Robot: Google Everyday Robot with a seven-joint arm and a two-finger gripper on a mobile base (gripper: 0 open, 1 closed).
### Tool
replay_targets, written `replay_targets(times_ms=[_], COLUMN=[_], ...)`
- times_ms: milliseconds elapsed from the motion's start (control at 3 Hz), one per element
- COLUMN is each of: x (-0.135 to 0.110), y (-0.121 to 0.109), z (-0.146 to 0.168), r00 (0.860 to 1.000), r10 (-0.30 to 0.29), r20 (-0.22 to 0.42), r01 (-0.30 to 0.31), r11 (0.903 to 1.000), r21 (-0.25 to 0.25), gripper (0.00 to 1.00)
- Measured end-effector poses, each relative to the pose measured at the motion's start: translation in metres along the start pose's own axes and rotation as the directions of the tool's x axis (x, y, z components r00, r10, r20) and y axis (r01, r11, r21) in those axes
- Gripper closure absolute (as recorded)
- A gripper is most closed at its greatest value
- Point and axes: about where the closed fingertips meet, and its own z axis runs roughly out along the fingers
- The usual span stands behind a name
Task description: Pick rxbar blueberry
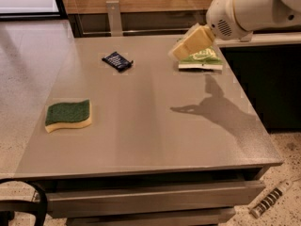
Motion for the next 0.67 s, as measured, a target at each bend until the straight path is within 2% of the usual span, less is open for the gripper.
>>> replay_targets(times_ms=[667], x=[-0.034], y=[0.016], z=[0.088], r00=[0.994], r10=[0.034], r20=[0.107], r01=[-0.027], r11=[0.9970], r21=[-0.073], gripper=[0.00])
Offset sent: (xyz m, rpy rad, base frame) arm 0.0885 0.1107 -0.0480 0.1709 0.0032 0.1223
